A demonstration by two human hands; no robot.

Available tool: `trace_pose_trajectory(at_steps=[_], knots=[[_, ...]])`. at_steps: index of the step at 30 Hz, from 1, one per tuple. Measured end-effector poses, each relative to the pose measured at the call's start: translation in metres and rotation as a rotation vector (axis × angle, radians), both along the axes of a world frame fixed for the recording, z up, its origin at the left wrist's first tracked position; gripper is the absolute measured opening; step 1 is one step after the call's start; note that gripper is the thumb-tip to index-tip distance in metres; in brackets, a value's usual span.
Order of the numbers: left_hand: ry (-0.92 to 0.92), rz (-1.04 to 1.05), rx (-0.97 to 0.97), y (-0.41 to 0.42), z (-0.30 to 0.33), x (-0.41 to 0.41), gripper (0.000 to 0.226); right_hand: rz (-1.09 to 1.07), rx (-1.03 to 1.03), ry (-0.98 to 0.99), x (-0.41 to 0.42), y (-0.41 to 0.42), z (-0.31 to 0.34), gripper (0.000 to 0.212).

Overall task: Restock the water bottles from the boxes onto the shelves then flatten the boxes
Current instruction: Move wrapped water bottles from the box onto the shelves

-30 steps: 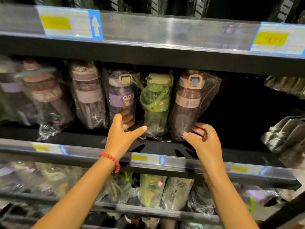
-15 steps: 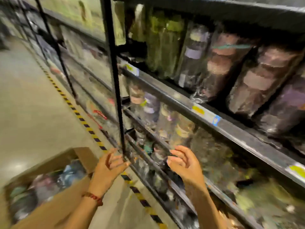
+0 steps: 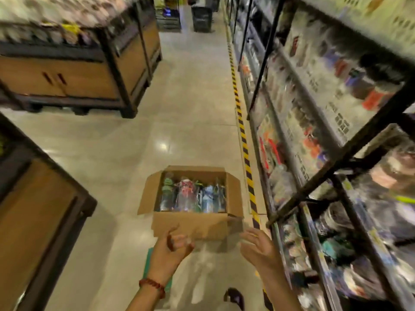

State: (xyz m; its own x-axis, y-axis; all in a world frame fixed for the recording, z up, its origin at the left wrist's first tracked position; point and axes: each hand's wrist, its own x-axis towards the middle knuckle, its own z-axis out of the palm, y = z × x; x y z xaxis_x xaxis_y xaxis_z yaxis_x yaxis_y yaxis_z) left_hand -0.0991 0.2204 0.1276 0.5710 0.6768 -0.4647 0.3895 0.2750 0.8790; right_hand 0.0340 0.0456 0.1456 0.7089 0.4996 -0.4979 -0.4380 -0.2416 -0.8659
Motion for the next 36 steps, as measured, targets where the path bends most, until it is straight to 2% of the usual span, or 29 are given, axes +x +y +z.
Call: trace_pose_trajectory(at_steps=[3,5,7,10,15,22,28,34,36], knots=[[0.048,0.016,-0.073,0.014,-0.018,0.003,0.059,0.072,-0.060,0.034,0.019,0.025,-0.019,0.055],[0.092,0.039,-0.115,0.025,-0.024,0.012,0.068,0.103,-0.083,0.036,0.034,0.043,-0.028,0.060],[0.128,0.065,-0.135,0.044,-0.029,0.031,0.066,0.122,-0.103,0.050,0.057,0.066,-0.035,0.064],[0.162,0.089,-0.128,0.084,-0.038,0.074,0.069,0.136,-0.097,0.072,0.104,0.104,-0.044,0.061],[0.231,0.040,-0.090,0.157,-0.066,0.155,0.049,0.159,-0.162,0.089,0.186,0.173,-0.077,0.048],[0.282,0.084,-0.021,0.252,-0.132,0.249,0.052,0.291,-0.256,0.100,0.266,0.289,-0.159,0.037],[0.350,0.146,-0.062,0.309,-0.243,0.266,0.054,0.404,-0.337,0.136,0.291,0.356,-0.269,0.034],[0.523,0.032,-0.063,0.357,-0.402,0.249,0.068,0.472,-0.521,0.228,0.278,0.388,-0.421,0.047],[0.600,-0.014,0.001,0.365,-0.453,0.241,0.074,0.478,-0.569,0.216,0.267,0.396,-0.467,0.056]])
